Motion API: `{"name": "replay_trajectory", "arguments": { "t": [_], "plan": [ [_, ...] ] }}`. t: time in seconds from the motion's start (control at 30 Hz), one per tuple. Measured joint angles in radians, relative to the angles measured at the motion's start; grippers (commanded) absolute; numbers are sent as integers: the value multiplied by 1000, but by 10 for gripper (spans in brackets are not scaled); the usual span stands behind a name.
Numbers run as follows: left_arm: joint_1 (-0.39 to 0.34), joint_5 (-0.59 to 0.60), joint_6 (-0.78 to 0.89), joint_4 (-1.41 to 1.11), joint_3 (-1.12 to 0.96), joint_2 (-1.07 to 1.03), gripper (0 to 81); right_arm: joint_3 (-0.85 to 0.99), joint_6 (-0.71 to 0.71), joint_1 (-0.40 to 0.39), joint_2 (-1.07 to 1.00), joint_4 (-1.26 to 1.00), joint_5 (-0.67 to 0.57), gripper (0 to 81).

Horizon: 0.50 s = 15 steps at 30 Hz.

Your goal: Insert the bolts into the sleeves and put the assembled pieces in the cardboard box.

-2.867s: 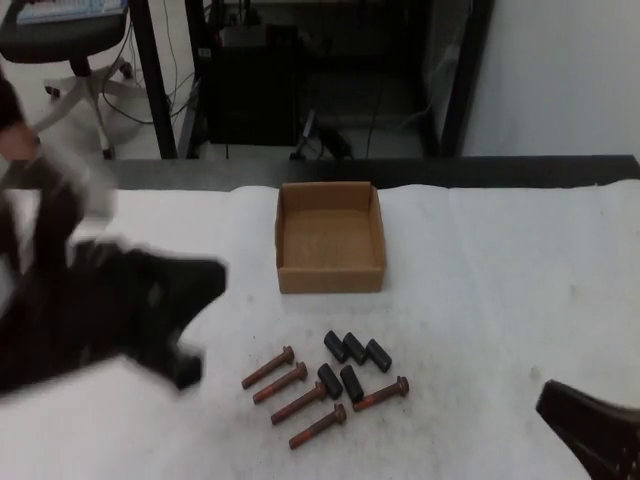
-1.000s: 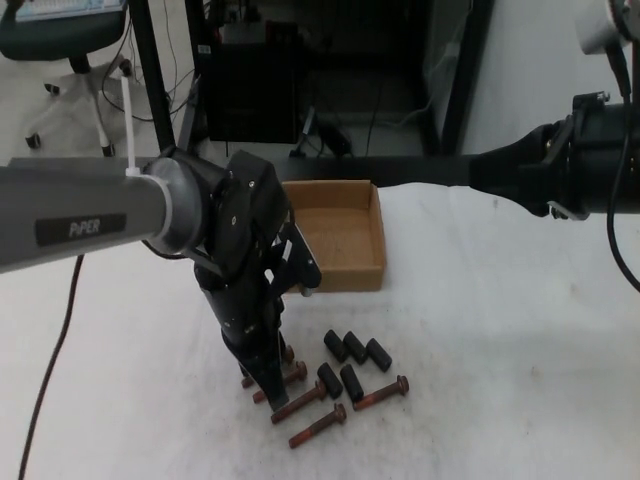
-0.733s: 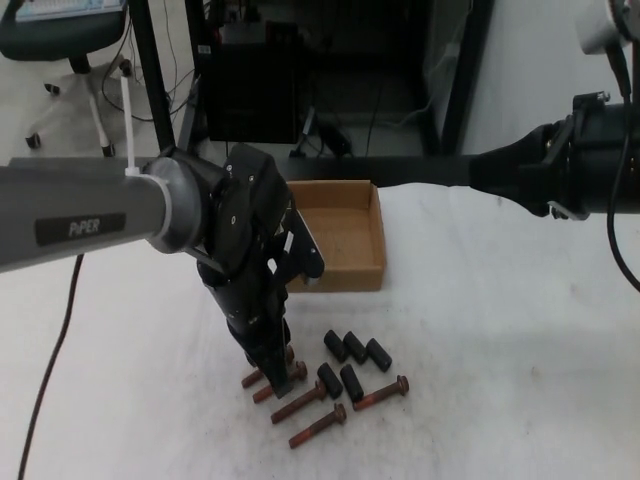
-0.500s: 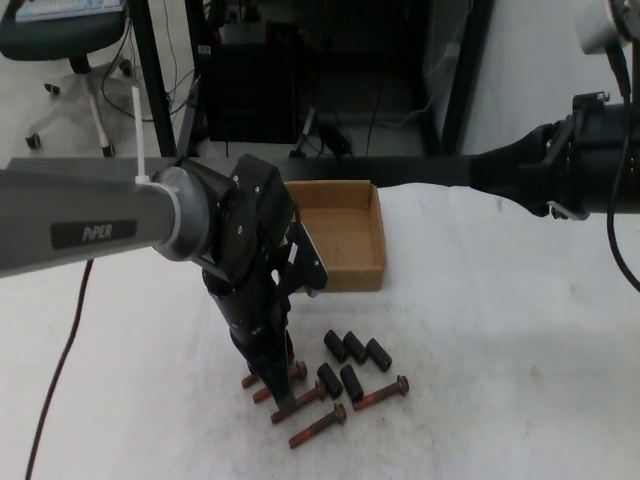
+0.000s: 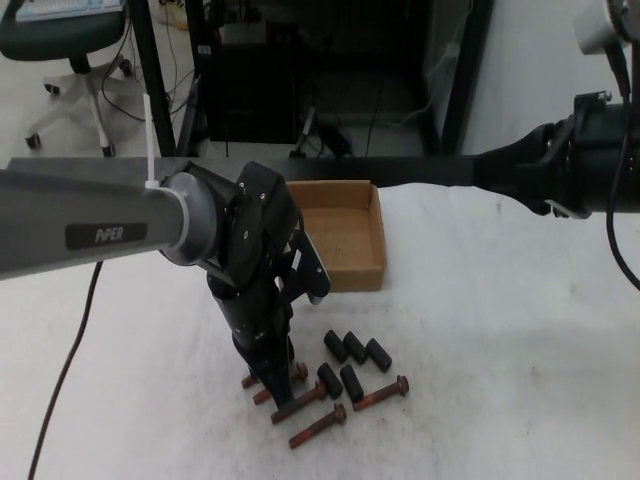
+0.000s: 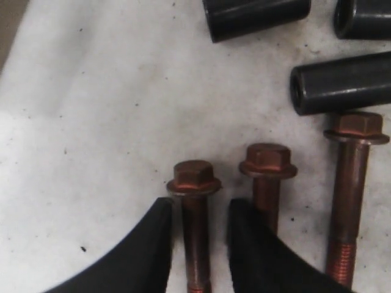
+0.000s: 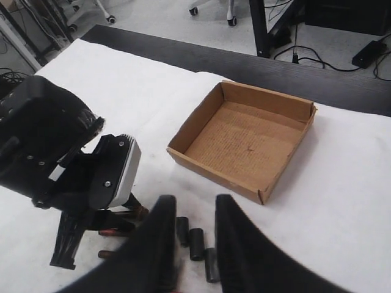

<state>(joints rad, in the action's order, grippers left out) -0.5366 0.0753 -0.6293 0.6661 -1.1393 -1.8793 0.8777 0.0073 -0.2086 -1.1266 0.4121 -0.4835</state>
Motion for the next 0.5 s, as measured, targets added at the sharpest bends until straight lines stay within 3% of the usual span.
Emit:
{"name": "replay_trajectory", "arguments": {
  "t": [0.03, 0.3, 0.5],
  "plan": [
    [-1, 3, 0, 0, 0, 0, 0, 0, 0, 0, 0, 0, 4, 227],
    [0, 11, 25, 6, -2, -2, 4, 0, -7, 0, -3, 0, 10, 227],
    [0, 7, 68, 29, -25, -2, 4, 4, -90, -26, -89, 61, 6, 227]
  ]
}}
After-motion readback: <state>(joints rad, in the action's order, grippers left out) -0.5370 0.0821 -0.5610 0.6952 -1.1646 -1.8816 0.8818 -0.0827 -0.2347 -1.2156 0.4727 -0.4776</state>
